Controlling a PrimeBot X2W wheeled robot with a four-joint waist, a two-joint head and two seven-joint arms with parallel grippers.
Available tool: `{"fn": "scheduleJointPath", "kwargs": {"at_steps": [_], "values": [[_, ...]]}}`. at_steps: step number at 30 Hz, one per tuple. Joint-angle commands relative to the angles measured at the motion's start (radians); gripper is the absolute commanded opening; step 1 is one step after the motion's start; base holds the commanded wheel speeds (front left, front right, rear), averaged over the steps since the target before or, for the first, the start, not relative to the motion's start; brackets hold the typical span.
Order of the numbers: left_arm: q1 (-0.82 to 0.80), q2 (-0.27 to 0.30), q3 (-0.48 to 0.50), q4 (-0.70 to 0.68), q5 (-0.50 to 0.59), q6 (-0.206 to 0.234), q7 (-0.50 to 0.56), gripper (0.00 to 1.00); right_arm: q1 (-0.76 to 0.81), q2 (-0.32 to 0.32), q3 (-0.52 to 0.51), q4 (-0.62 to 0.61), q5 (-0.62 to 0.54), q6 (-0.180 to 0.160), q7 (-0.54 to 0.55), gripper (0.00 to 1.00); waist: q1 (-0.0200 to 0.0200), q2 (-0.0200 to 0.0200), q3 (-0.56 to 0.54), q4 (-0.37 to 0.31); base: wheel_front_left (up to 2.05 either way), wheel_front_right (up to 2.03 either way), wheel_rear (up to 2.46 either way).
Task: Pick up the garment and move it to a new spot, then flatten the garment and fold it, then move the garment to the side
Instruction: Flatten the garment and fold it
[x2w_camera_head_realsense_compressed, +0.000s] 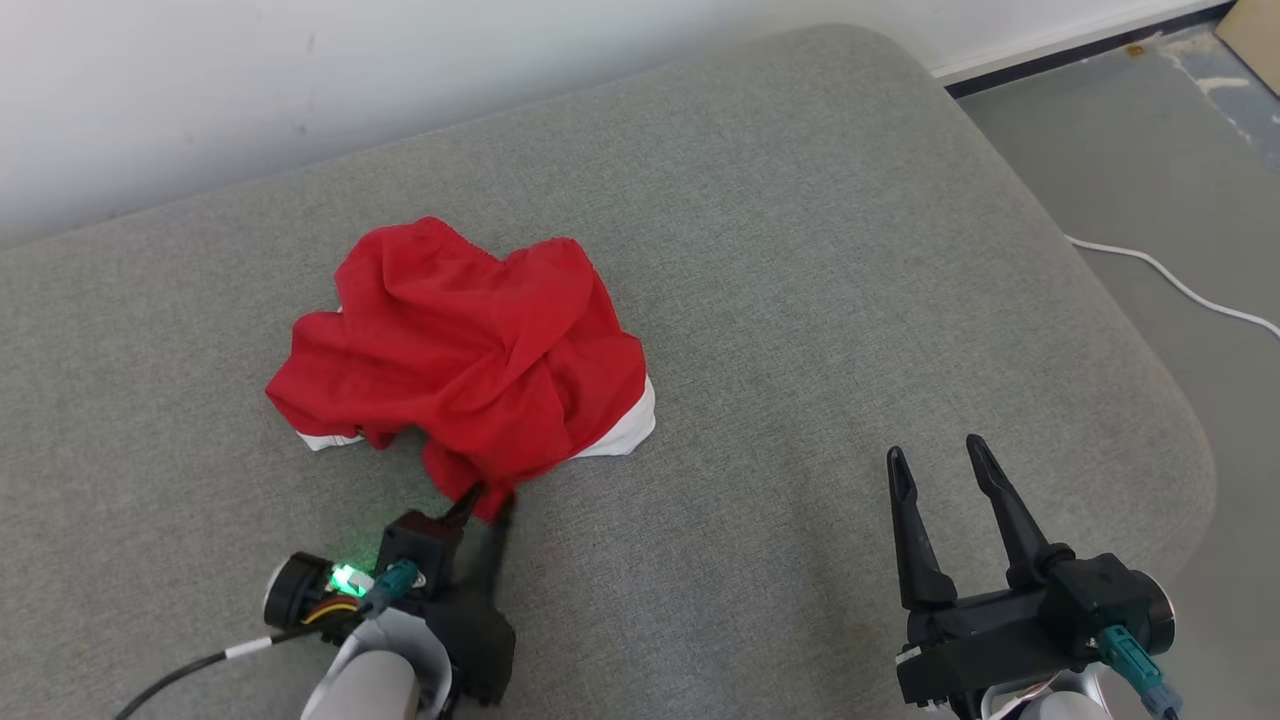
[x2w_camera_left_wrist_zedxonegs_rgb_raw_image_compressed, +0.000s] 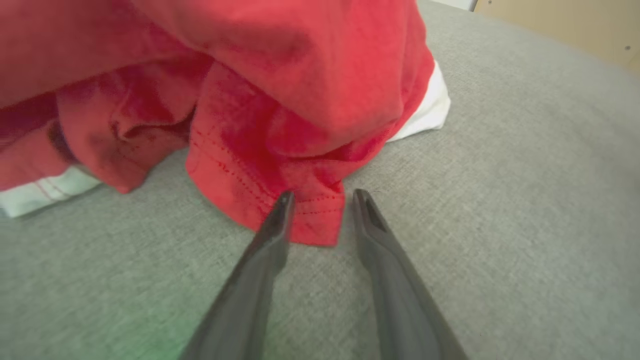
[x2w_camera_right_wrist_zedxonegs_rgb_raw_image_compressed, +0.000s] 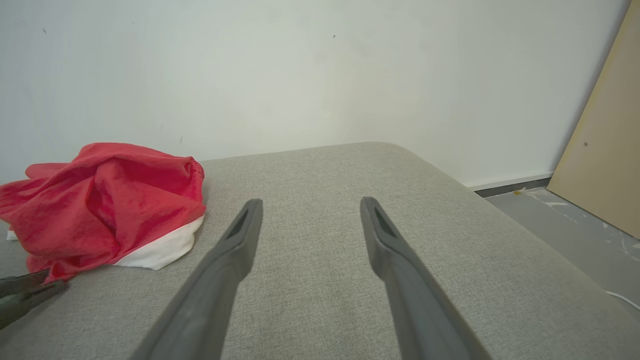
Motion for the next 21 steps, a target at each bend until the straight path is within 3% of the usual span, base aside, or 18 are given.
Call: {"fn": "scheduleJointPath", "kwargs": {"at_steps": [1, 8, 21], "values": [[-0.02, 0.004, 0.005, 0.017, 0.004, 0.005, -0.002, 0.0, -0.003, 0.003, 0.002, 0.001, -0.003, -0.002, -0.001, 1.0, 0.0, -0.0001, 0.0, -0.002, 0.0, 0.0, 0.0], [-0.021, -0.008, 0.014, -0.001, 0.01, 0.008, -0.003, 0.0, 0.018, 0.003, -0.016, 0.003, -0.017, -0.002, -0.001, 1.0, 0.0, -0.0001, -0.037, 0.034, 0.0, 0.0, 0.0], [0.188, 0.046, 0.022, -0.339, 0.025, 0.018, -0.003, 0.0, 0.082, 0.003, -0.01, 0.018, -0.001, -0.002, -0.001, 1.0, 0.0, -0.0001, -0.167, 0.23, 0.0, 0.0, 0.0]]}}
